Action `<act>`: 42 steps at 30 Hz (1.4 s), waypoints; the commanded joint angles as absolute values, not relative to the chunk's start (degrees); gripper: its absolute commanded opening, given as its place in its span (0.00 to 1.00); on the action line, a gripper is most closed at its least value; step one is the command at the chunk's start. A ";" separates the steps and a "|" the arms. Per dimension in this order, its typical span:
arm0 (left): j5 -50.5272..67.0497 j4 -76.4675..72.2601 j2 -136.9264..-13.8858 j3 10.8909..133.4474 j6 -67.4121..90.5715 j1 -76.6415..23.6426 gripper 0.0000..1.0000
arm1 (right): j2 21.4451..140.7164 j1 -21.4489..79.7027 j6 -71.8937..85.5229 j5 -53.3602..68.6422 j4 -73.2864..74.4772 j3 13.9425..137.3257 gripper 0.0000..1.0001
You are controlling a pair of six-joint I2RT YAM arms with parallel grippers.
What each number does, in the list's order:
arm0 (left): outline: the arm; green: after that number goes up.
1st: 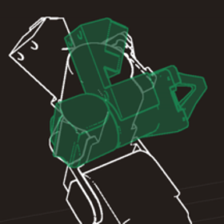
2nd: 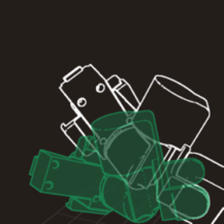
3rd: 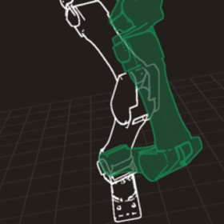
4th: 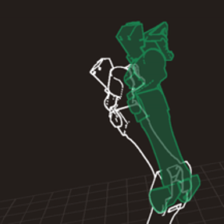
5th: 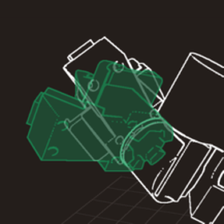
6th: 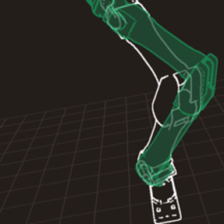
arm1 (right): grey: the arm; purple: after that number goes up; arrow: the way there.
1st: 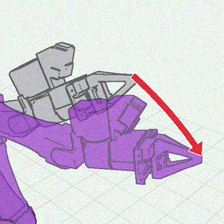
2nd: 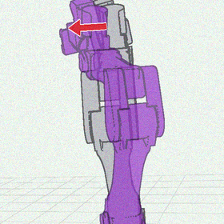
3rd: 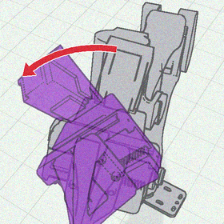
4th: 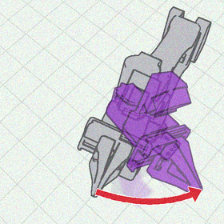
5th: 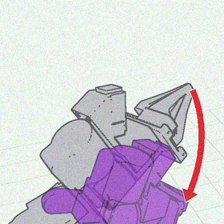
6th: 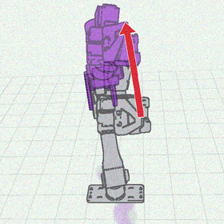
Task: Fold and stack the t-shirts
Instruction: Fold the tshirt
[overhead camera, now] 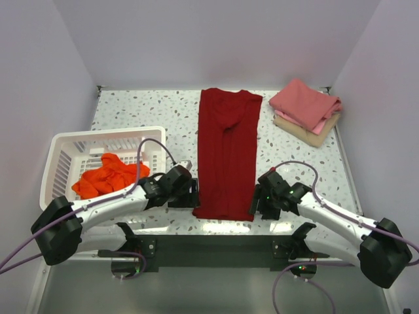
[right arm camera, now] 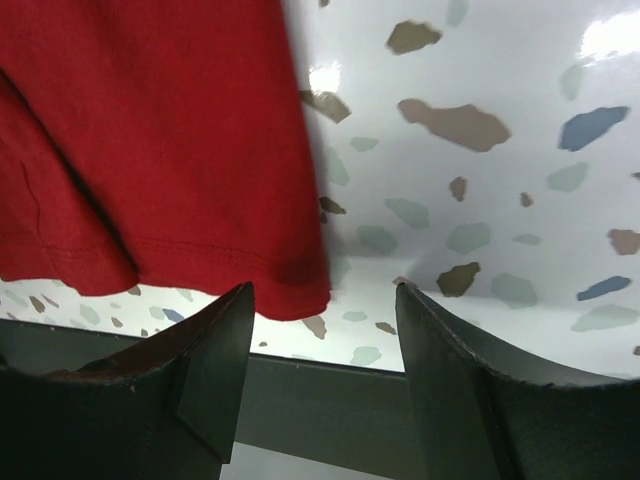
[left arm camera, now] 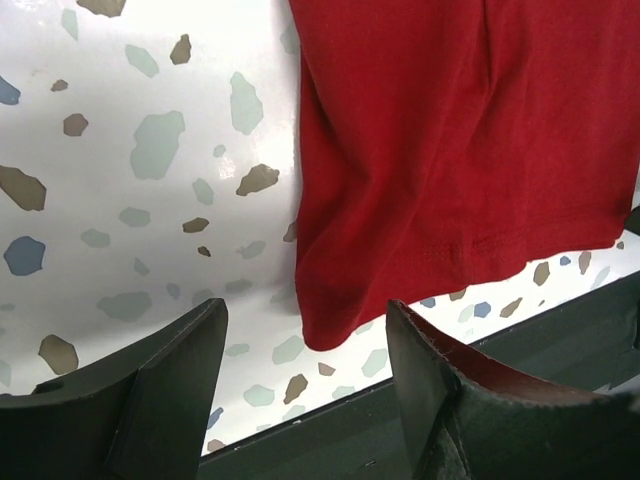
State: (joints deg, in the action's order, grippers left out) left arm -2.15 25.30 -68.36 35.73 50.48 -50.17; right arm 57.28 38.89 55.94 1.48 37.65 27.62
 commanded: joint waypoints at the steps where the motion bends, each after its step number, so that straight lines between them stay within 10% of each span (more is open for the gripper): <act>1: -2.63 23.20 -67.85 35.33 52.12 -51.24 0.70 | 59.23 41.57 58.44 1.32 34.54 27.60 0.62; 32: -3.61 18.65 -71.10 32.35 54.67 -55.11 0.66 | 66.62 45.26 58.45 -0.88 31.99 27.60 0.22; 42: -1.85 15.12 -73.92 31.12 55.46 -55.90 0.38 | 66.53 45.44 58.45 -0.70 32.25 28.56 0.12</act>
State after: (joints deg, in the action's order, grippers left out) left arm -2.70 18.41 -73.49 32.23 54.46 -55.33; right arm 65.34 45.12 58.41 1.19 32.58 28.38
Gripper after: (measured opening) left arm 0.405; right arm 0.137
